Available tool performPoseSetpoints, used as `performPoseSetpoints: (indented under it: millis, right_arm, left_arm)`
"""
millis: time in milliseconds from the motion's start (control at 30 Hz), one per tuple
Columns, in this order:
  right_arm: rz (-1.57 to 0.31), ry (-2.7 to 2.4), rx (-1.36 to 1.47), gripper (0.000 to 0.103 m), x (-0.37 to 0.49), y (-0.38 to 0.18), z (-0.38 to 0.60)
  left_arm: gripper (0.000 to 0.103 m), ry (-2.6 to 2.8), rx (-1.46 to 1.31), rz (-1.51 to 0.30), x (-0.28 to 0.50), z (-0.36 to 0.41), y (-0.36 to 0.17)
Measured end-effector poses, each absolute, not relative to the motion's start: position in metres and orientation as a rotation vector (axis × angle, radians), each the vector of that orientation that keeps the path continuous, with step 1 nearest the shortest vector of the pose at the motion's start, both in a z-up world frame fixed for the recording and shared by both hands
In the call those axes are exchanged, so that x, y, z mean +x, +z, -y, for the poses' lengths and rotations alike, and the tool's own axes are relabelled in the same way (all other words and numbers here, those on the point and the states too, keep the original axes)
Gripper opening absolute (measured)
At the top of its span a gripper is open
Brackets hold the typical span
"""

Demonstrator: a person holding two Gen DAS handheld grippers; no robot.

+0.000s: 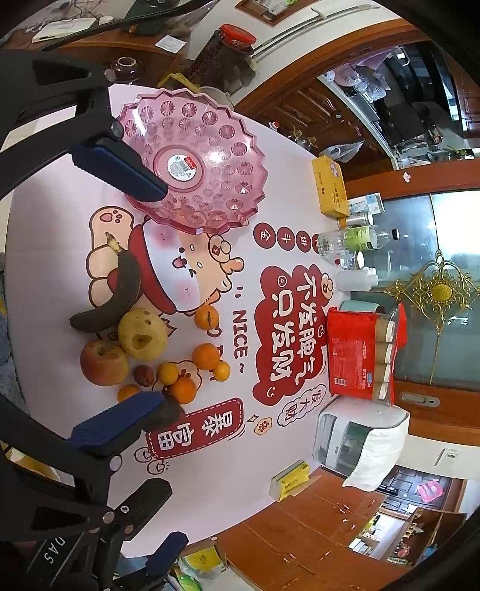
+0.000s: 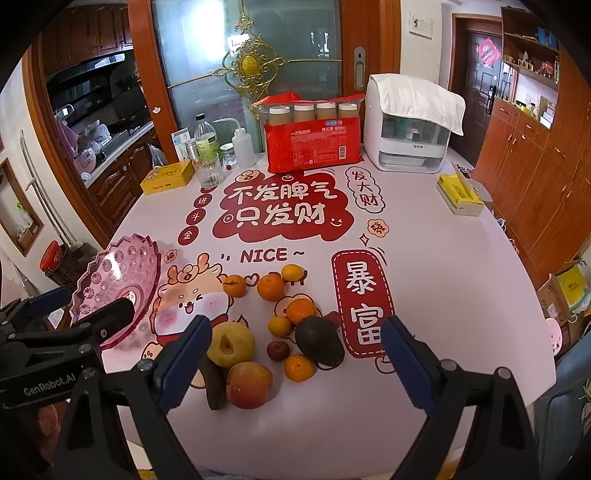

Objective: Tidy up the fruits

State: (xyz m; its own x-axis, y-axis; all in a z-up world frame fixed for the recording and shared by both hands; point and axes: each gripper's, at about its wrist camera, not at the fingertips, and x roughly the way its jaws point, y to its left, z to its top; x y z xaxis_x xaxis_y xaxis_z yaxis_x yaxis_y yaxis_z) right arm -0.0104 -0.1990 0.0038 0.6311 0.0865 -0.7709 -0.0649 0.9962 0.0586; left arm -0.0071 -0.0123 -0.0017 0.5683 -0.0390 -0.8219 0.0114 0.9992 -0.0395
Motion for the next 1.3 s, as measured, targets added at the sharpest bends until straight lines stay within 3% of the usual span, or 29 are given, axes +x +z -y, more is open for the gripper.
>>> performPoseSetpoints:
  millis: [1300]
  right_arm:
    - [-0.868,0.098,0.029,0.092,-0.0109,0.0059,0.2022]
  left_arm:
    - [0.102,-0.025,-0.018,-0.957,-0.0082,0.0167,-0.0033]
